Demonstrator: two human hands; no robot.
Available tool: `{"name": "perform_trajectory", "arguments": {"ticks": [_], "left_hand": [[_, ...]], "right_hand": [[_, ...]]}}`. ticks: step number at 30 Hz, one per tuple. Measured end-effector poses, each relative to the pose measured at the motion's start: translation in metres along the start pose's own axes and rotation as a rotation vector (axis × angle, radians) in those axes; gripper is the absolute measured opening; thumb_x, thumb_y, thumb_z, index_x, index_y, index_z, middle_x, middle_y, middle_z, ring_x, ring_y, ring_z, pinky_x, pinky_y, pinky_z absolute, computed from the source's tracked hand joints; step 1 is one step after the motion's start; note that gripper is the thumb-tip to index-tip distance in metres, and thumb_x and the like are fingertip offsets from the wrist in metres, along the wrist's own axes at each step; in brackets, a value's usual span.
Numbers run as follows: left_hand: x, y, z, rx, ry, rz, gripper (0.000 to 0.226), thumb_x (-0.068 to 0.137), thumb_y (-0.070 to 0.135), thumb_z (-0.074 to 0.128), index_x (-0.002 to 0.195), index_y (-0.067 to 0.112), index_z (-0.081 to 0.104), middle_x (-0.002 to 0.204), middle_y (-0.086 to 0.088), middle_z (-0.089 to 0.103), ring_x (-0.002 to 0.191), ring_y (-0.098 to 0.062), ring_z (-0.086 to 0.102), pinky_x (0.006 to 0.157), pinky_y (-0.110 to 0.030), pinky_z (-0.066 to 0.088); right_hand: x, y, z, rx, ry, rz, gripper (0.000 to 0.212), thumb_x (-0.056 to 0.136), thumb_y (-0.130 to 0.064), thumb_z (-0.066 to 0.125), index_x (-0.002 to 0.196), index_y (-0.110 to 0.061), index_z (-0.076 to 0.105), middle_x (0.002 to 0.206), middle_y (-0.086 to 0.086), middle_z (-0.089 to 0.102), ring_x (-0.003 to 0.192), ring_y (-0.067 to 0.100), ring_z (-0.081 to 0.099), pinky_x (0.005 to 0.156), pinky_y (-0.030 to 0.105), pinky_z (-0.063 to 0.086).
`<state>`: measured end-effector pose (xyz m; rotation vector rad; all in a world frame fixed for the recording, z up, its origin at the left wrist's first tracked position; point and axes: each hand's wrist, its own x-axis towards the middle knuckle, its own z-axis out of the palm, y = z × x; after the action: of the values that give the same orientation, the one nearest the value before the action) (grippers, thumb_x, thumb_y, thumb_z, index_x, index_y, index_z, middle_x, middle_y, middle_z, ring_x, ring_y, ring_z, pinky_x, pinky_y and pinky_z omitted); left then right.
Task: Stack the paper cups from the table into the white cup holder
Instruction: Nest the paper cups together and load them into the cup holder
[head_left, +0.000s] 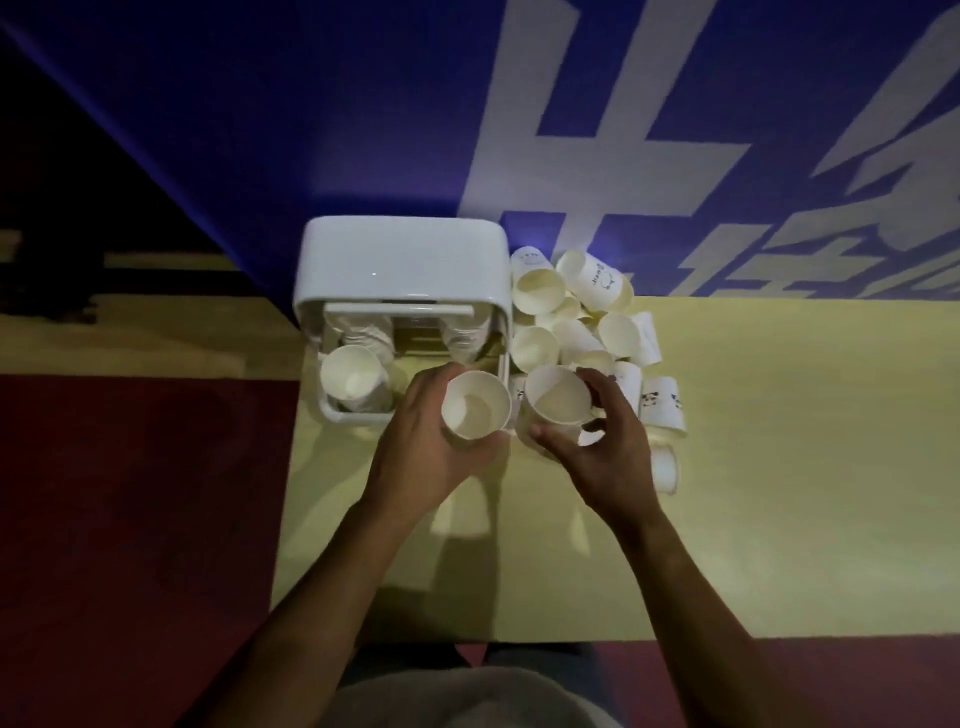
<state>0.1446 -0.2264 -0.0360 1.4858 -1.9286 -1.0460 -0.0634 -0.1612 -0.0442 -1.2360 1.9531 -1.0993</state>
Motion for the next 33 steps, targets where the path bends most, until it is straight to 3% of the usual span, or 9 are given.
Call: {"name": "perform_trajectory", "arguments": {"ticks": [3,7,10,13,17,21,24,29,33], "left_hand": [[-0.009,-0.027,-0.037,-0.016,0.073,-0.018,0.079,0.071,0.050,0.083,0.140,0.028,0.050,0.136,0.012,0.052,0.122,-0.010,0.052,0.092,-0.033,0.052],[-0.013,-0.048,-0.072,-0.045,0.203,-0.031,0.081,0.072,0.041,0.087,0.142,0.023,0.051,0.136,0.013,0.052,0.120,0.000,0.049,0.090,-0.010,0.042],[-0.007,-0.057,-0.088,-0.095,0.294,-0.041,0.078,0.071,0.023,0.092,0.138,0.015,0.054,0.126,0.027,0.051,0.112,0.015,0.048,0.089,0.000,0.035],[0.006,-0.066,-0.096,-0.090,0.333,-0.039,0.074,0.071,0.020,0.093,0.135,0.013,0.057,0.125,0.020,0.054,0.112,0.010,0.050,0.092,-0.001,0.035],[0.024,-0.081,-0.093,-0.052,0.266,-0.076,0.075,0.072,0.025,0.092,0.137,0.016,0.056,0.132,0.008,0.058,0.115,-0.004,0.051,0.090,0.001,0.033],[0.036,-0.100,-0.082,0.014,0.164,-0.138,0.075,0.072,0.034,0.090,0.138,0.025,0.056,0.136,0.005,0.063,0.120,-0.016,0.059,0.093,-0.023,0.047],[0.041,-0.109,-0.078,0.065,0.126,-0.176,0.081,0.072,0.038,0.090,0.143,0.027,0.053,0.144,0.006,0.059,0.127,-0.016,0.057,0.096,-0.027,0.048],[0.044,-0.113,-0.080,0.000,0.076,-0.273,0.081,0.070,0.036,0.092,0.141,0.030,0.054,0.132,0.005,0.068,0.119,-0.019,0.063,0.092,-0.035,0.055],[0.043,-0.114,-0.091,-0.081,-0.027,-0.282,0.091,0.075,0.030,0.090,0.150,0.038,0.039,0.130,0.014,0.064,0.111,-0.002,0.061,0.085,-0.019,0.050]], "right_hand": [[-0.006,-0.020,0.038,0.013,-0.027,-0.018,0.072,0.071,-0.042,0.091,0.132,-0.029,0.056,0.124,-0.017,0.063,0.109,0.006,0.060,0.081,0.025,0.051],[-0.009,-0.046,0.074,0.039,-0.047,-0.046,0.066,0.075,-0.043,0.088,0.131,-0.034,0.054,0.123,-0.017,0.063,0.111,0.004,0.060,0.075,0.016,0.051],[-0.008,-0.061,0.092,0.057,-0.063,-0.061,0.064,0.078,-0.037,0.087,0.130,-0.042,0.050,0.125,-0.020,0.061,0.113,0.005,0.060,0.080,0.015,0.051],[-0.004,-0.072,0.104,0.071,-0.063,-0.079,0.065,0.079,-0.029,0.087,0.133,-0.033,0.051,0.127,-0.026,0.058,0.117,0.006,0.059,0.088,0.020,0.052],[0.004,-0.080,0.112,0.101,-0.047,-0.103,0.065,0.079,-0.023,0.088,0.132,-0.026,0.050,0.126,-0.016,0.061,0.119,0.009,0.059,0.091,0.027,0.053],[0.010,-0.084,0.117,0.103,-0.032,-0.094,0.067,0.078,-0.024,0.089,0.133,-0.024,0.050,0.128,-0.011,0.060,0.120,0.012,0.059,0.092,0.032,0.054],[0.013,-0.085,0.122,0.084,-0.026,-0.101,0.067,0.077,-0.027,0.089,0.132,-0.025,0.050,0.127,-0.010,0.060,0.118,0.012,0.060,0.091,0.032,0.055],[0.016,-0.091,0.135,0.071,-0.026,-0.109,0.072,0.075,-0.028,0.091,0.133,-0.020,0.051,0.126,-0.007,0.061,0.117,0.010,0.061,0.090,0.028,0.054],[0.018,-0.106,0.153,0.086,-0.054,-0.169,0.067,0.075,-0.031,0.091,0.129,-0.025,0.051,0.125,-0.017,0.059,0.117,0.010,0.060,0.088,0.023,0.053]]}}
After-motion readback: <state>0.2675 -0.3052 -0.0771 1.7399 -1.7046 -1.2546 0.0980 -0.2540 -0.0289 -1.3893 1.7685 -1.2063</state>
